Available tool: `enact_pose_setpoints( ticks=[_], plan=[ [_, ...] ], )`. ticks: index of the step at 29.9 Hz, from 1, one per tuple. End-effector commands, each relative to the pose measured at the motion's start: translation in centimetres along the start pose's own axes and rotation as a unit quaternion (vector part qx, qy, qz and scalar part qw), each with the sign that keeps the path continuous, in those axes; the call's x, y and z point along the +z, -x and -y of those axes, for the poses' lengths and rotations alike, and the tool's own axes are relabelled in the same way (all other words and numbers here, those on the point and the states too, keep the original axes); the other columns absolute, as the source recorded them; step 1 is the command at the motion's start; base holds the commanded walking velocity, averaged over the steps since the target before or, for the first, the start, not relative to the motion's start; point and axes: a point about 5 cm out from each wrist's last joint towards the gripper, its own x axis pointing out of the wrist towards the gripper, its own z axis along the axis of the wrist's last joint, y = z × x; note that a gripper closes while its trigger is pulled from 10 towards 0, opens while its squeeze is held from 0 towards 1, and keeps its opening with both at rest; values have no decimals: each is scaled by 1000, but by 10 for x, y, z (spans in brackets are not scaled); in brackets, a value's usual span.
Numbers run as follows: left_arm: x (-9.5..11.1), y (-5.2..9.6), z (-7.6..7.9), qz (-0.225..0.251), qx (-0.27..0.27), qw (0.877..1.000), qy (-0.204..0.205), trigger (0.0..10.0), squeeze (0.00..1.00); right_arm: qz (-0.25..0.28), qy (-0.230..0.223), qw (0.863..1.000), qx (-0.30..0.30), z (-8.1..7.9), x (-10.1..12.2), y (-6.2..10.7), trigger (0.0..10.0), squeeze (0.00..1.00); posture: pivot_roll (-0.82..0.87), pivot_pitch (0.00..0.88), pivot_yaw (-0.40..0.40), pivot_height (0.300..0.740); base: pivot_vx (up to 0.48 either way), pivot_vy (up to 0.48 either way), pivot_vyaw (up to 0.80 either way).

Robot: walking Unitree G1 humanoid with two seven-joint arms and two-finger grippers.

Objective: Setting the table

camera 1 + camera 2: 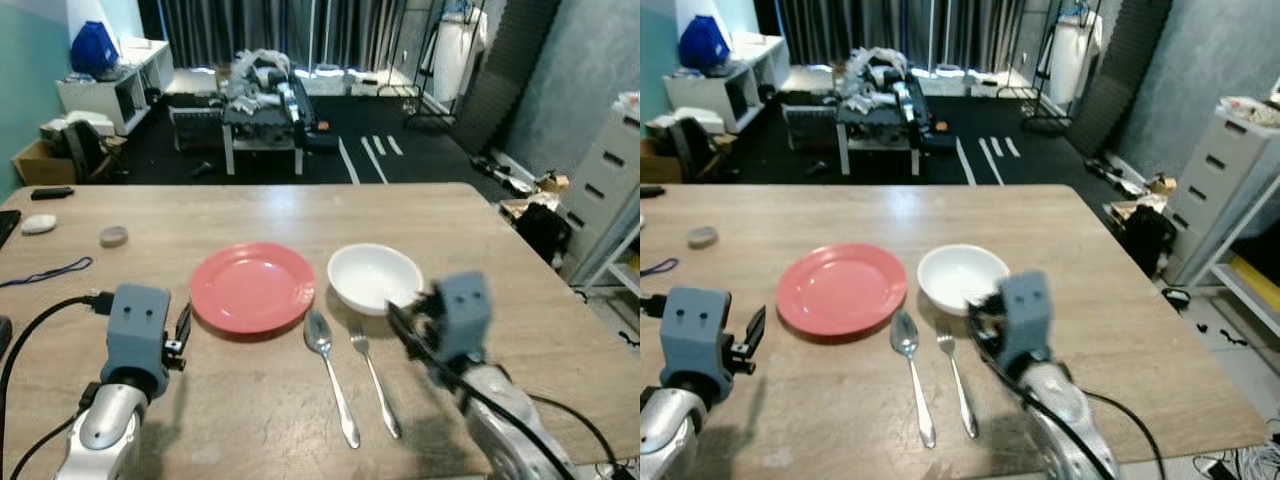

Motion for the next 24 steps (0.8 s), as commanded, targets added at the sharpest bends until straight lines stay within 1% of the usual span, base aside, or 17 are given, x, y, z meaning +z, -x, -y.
enact_pose_setpoints(
  ticks=[1,2,3,5,6,7,8,9,10,11,13,15,16,19,22,23,24],
  plan=[
    [-3,2,-2,-9,7,1000,-11,10000,0,-30,-10,999,3,1,-12,-7,10000,0,92,165,34,740,0,0,0],
    [-2,3,-3,-8,9,1000,-11,10000,0,-53,-45,998,-10,5,-17,-14,10000,0,95,168,33,740,0,0,0],
    [-2,3,-3,-8,9,1000,-11,10000,0,-53,-45,998,-10,5,-17,-14,10000,0,95,168,33,740,0,0,0],
    [-1,5,-4,-8,12,1000,-12,10000,0,-88,-113,988,-52,20,-25,-26,10000,0,113,190,18,740,0,0,0],
    [-1,5,-4,-8,12,1000,-12,10000,0,-88,-113,988,-52,20,-25,-26,10000,0,113,190,18,740,0,0,0],
    [-1,9,-5,-10,17,1000,-12,10000,0,-90,-147,981,-93,39,-23,-34,10000,0,119,202,12,740,0,0,0],
    [0,11,-6,-10,19,1000,-12,10000,0,-86,-150,978,-114,48,-21,-36,10000,0,122,210,10,740,0,0,0],
    [0,11,-6,-10,19,1000,-12,10000,0,-86,-150,978,-114,48,-21,-36,10000,0,122,210,10,740,0,0,0],
    [0,12,-6,-11,20,1000,-12,10000,0,-82,-151,977,-126,54,-19,-37,10000,0,122,210,10,740,0,0,0],
    [0,13,-6,-12,21,1000,-13,10000,0,-80,-164,972,-147,64,-19,-40,10000,0,125,220,7,740,0,0,0],
    [0,13,-6,-12,21,1000,-13,10000,0,-80,-164,972,-147,64,-19,-40,10000,0,125,220,7,740,0,0,0],
    [1,16,-8,-14,22,1000,-14,10000,0,-72,-192,962,-180,81,-18,-43,10000,0,135,240,6,740,0,0,0],
    [1,17,-10,-15,23,999,-16,10000,0,-55,-192,961,-191,92,-15,-46,10000,0,136,243,7,740,0,0,0],
    [2,18,-12,-16,25,999,-18,10000,0,-56,-196,959,-195,97,-15,-47,10000,0,137,249,8,740,0,0,0],
    [3,19,-13,-17,26,999,-20,10000,0,-96,-218,952,-192,102,-27,-43,10000,0,138,260,9,740,0,0,0],
    [3,19,-13,-17,26,999,-20,10000,0,-96,-218,952,-192,102,-27,-43,10000,0,138,260,9,740,0,0,0],
    [3,19,-14,-18,27,999,-20,10000,0,-108,-231,947,-193,105,-33,-41,10000,0,138,263,10,740,0,0,0]
  ],
)
